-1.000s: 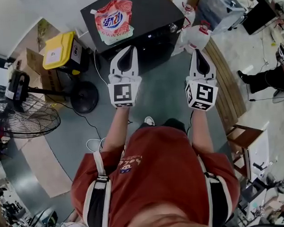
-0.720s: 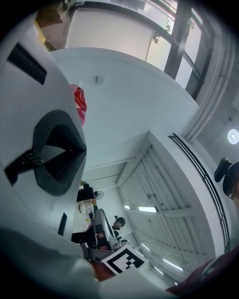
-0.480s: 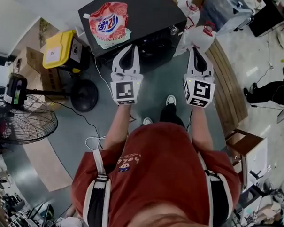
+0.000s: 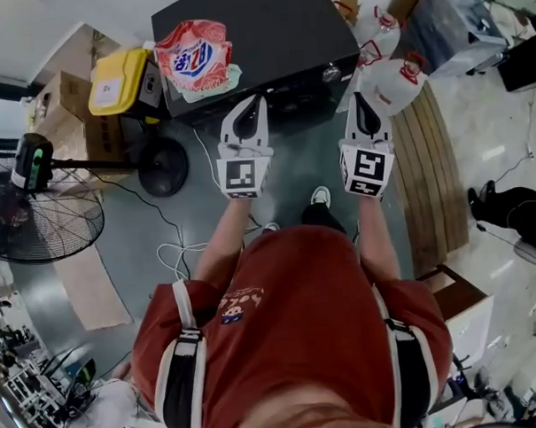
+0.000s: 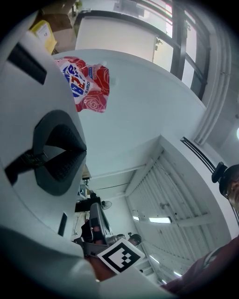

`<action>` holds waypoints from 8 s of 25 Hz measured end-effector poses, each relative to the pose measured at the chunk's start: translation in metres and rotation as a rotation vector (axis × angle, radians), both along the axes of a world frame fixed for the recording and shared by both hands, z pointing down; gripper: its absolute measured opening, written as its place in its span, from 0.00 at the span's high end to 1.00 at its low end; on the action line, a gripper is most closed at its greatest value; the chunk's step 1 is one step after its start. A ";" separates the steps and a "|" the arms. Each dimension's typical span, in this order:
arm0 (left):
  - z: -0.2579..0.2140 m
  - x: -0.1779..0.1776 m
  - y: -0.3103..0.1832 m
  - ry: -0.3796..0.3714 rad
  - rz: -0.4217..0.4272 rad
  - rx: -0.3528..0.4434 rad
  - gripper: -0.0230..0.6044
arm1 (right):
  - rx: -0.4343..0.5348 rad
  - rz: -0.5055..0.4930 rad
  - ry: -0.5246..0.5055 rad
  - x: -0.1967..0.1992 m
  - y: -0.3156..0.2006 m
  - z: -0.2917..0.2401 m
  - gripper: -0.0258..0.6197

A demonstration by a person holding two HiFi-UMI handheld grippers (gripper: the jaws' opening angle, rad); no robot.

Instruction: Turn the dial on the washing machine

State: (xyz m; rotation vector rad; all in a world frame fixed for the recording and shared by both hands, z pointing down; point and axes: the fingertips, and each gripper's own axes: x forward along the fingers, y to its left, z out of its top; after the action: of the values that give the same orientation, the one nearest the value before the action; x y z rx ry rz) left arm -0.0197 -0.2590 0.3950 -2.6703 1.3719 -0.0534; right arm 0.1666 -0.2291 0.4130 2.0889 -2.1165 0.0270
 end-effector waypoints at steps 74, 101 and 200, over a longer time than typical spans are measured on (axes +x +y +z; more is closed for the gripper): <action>0.166 0.003 -0.051 0.003 -0.282 -0.267 0.95 | -0.414 -0.192 -0.085 0.015 -0.166 0.239 0.53; 0.157 0.006 -0.049 0.001 -0.263 -0.243 0.95 | -0.376 -0.244 -0.623 0.021 -0.164 0.245 0.53; 0.164 0.011 -0.033 -0.005 -0.253 -0.256 0.95 | -0.420 -0.273 0.267 0.007 -0.151 0.229 0.43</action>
State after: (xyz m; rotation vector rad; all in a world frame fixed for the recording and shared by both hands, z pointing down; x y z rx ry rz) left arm -0.0085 -0.2919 0.5595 -2.6680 1.8050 -0.2795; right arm 0.1732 -0.3796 0.6422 1.4730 -2.0030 0.1375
